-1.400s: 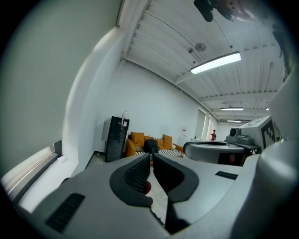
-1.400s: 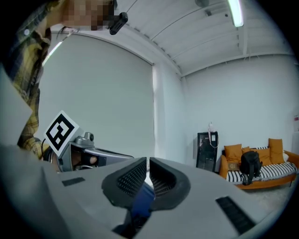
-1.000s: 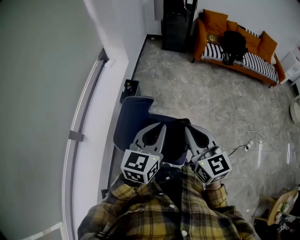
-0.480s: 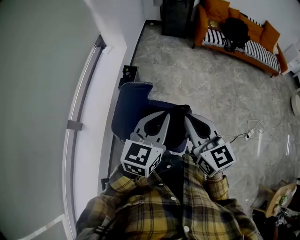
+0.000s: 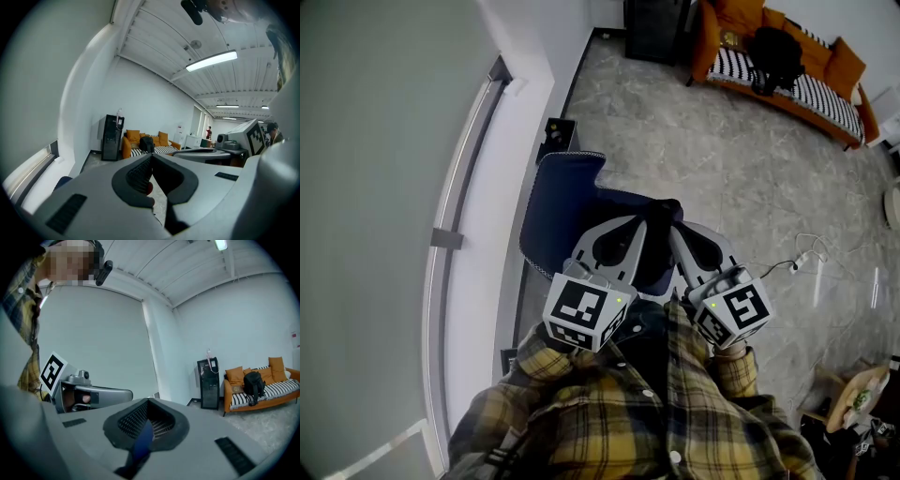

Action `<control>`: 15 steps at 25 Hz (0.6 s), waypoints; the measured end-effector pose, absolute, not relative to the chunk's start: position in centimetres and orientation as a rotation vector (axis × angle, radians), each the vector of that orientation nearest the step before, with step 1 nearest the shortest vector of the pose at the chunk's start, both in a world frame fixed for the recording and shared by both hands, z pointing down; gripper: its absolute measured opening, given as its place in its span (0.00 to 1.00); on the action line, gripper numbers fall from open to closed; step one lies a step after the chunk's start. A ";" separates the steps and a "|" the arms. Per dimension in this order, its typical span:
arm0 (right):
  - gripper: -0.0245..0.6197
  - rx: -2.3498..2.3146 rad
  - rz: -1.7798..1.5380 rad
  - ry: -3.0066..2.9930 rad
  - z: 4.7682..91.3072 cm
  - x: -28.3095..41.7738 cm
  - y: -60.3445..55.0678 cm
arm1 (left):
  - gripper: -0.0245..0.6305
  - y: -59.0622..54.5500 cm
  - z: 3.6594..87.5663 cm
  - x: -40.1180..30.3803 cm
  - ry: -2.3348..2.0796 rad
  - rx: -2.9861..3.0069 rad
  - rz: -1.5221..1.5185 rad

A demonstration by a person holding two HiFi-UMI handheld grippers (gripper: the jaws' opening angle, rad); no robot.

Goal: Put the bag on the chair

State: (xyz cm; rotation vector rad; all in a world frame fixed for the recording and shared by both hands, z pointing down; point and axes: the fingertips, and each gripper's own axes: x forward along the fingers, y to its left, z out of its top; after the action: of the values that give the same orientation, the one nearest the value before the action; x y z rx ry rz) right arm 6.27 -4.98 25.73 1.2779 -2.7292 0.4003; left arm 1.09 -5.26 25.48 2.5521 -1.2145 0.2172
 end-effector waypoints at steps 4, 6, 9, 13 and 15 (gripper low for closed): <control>0.06 1.288 0.399 -2.749 25.5 6.4 -4.9 | 0.07 -5.2 25.7 1.2 -1.214 2.541 0.216; 0.06 1.285 0.396 -2.761 25.5 6.6 -4.8 | 0.07 -5.2 25.7 1.2 -1.216 2.534 0.213; 0.06 1.259 0.384 -2.761 25.8 6.6 -4.7 | 0.07 -5.3 25.8 1.3 -1.218 2.532 0.212; 0.06 1.224 0.381 -2.770 26.0 6.2 -4.6 | 0.07 -5.3 26.0 1.2 -1.210 2.532 0.204; 0.06 1.216 0.383 -2.776 26.0 6.1 -4.6 | 0.07 -5.4 25.7 1.3 -1.208 2.547 0.206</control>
State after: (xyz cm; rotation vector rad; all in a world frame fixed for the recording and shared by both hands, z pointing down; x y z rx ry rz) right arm 6.11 -4.58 25.99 1.2161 -2.7762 0.3833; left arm 1.26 -5.39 25.70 2.5469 -1.2084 0.2061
